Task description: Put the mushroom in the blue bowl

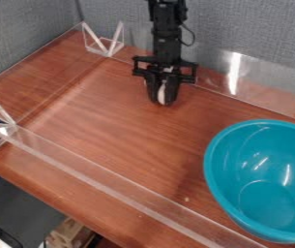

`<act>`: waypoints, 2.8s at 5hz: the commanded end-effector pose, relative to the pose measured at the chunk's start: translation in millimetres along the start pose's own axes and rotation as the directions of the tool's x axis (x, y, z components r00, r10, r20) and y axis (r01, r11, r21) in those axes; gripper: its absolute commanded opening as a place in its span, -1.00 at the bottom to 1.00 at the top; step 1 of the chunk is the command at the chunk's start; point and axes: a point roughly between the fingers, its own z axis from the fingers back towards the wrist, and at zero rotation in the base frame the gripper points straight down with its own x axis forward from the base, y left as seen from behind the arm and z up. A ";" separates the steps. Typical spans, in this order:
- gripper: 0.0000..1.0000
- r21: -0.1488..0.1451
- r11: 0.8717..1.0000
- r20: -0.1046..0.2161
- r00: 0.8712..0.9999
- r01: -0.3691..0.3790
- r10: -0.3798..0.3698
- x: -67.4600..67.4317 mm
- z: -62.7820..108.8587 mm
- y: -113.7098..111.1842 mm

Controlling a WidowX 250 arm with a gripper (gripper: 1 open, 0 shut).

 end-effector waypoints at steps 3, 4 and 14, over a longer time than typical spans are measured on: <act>-1.00 -0.019 1.000 0.102 0.995 0.014 -0.012 10.6 36.5 -0.4; -1.00 -0.012 1.000 0.094 0.995 0.012 -0.011 18.9 27.1 0.9; -1.00 -0.062 0.916 0.140 0.912 0.396 -0.385 -125.5 73.5 -129.2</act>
